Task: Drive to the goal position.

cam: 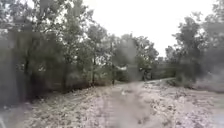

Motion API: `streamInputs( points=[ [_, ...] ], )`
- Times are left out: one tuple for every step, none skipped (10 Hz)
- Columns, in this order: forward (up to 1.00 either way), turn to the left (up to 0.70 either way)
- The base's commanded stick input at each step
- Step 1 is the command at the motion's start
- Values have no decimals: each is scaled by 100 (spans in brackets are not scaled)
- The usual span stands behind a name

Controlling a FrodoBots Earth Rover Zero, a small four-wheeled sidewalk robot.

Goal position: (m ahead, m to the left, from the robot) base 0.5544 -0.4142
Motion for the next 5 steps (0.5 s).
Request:
streamInputs(
  points=[
    [45,0],
    [45,0],
    [45,0],
    [45,0],
    [45,0]
  ],
)
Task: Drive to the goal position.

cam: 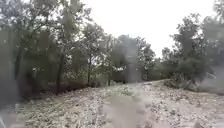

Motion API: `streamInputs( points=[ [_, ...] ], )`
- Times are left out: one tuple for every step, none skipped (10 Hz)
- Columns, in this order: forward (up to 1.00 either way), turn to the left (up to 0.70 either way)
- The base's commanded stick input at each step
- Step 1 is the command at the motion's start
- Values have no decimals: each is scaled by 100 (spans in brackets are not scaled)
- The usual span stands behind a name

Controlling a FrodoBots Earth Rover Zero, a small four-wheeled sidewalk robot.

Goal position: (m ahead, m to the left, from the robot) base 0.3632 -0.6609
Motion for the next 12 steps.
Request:
streamInputs(
  points=[
    [45,0],
    [45,0],
    [45,0],
    [45,0],
    [45,0],
    [45,0],
    [45,0],
    [45,-15],
    [45,-27],
    [45,-27],
    [45,-27],
    [45,-27]
  ],
)
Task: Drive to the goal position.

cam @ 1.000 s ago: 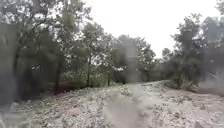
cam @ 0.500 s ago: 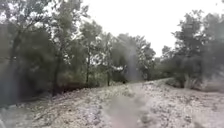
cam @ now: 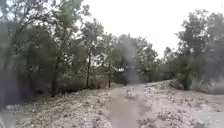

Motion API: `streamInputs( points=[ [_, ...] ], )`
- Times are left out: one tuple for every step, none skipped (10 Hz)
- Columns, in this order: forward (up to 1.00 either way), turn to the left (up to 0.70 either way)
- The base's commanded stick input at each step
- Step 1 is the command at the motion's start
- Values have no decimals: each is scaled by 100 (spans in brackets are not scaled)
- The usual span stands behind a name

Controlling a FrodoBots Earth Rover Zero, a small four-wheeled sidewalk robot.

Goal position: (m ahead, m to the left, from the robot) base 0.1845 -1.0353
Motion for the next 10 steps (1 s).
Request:
streamInputs(
  points=[
    [45,-27],
    [45,-27],
    [45,-16],
    [45,-5],
    [45,0],
    [45,0],
    [45,0],
    [45,0],
    [45,0],
    [45,0]
  ],
)
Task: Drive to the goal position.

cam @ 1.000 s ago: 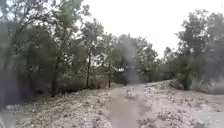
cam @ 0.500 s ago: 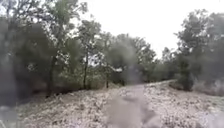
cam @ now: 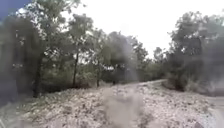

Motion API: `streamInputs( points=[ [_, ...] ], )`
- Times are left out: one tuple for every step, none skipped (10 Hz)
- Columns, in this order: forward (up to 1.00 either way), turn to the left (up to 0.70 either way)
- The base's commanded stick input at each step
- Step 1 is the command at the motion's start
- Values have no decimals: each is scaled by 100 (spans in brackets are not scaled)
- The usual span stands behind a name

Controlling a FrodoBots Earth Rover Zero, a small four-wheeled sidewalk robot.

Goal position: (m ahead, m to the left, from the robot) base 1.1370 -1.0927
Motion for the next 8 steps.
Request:
streamInputs(
  points=[
    [45,0],
    [45,0],
    [45,0],
    [45,0],
    [45,0],
    [45,0],
    [45,0],
    [45,0]
  ],
)
